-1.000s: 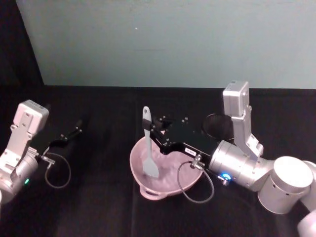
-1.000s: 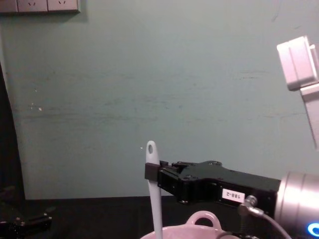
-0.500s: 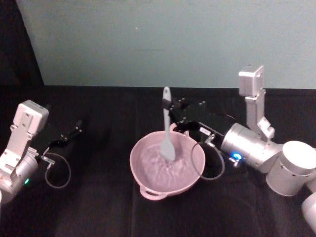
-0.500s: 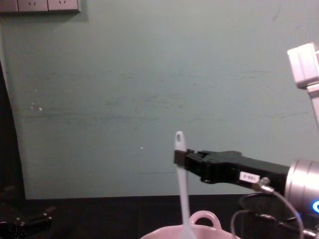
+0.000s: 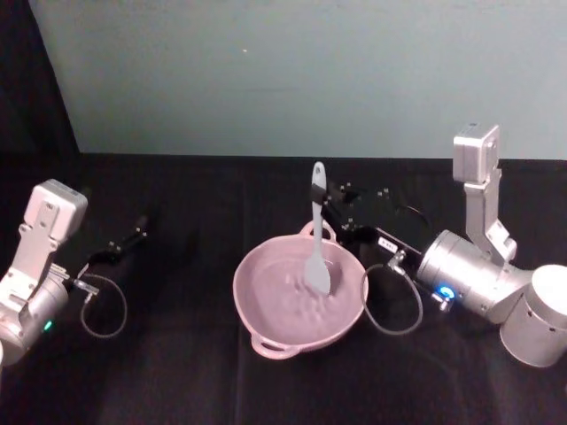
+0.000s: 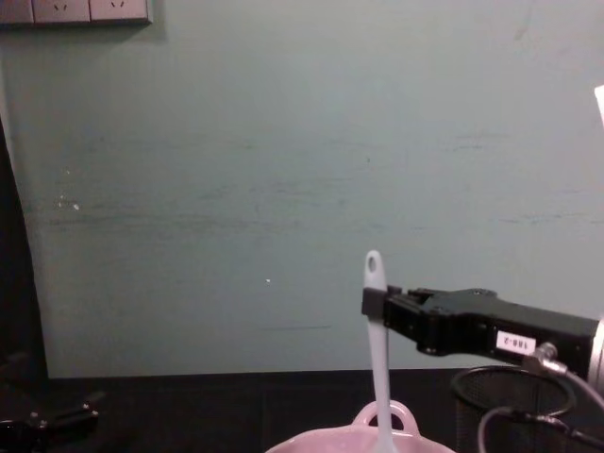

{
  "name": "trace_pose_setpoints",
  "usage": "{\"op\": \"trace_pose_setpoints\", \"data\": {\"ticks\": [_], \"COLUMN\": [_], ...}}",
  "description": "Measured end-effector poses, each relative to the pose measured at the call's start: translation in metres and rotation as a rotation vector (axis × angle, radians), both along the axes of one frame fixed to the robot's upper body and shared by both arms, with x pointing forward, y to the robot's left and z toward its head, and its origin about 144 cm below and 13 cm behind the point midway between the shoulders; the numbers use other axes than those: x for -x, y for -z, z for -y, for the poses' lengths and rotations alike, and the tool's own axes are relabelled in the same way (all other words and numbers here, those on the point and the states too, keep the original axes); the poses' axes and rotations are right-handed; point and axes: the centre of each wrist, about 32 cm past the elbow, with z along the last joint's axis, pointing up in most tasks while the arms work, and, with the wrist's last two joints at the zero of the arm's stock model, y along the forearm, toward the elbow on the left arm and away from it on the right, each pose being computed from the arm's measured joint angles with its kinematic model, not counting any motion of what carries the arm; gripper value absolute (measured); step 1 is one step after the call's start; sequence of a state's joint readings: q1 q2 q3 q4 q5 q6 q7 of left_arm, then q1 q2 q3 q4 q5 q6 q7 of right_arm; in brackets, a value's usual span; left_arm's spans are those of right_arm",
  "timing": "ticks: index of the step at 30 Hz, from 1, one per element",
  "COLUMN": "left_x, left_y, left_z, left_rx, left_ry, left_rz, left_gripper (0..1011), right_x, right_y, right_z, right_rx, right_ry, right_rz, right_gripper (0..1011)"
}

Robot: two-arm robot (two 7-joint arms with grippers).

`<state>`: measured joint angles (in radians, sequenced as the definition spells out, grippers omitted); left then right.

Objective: Use the one hand to pick up the spoon and stir the clear water in the bowl.

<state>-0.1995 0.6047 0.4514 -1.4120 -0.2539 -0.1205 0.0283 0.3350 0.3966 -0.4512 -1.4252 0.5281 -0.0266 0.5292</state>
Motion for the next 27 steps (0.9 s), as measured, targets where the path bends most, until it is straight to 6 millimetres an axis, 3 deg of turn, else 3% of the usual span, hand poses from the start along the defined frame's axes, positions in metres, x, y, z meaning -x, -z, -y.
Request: {"op": "trace_pose_setpoints", "data": {"ticks": [13, 27], "left_x": [0.0, 0.0], "left_y": [0.0, 0.0], "left_z": [0.0, 0.0], "left_rx": [0.0, 0.0], "left_ry": [0.0, 0.0], "left_rz": [0.0, 0.0], "left_gripper": [1005, 1005], "right_x": [0.023, -0.004], "right_y": [0.004, 0.008], "right_z": [-0.022, -0.04], "right_rx": [0.003, -0.04], "right_ry": [-0.093, -0.114], "right_rz": [-0.01, -0.013], "right_gripper": [121, 121]}}
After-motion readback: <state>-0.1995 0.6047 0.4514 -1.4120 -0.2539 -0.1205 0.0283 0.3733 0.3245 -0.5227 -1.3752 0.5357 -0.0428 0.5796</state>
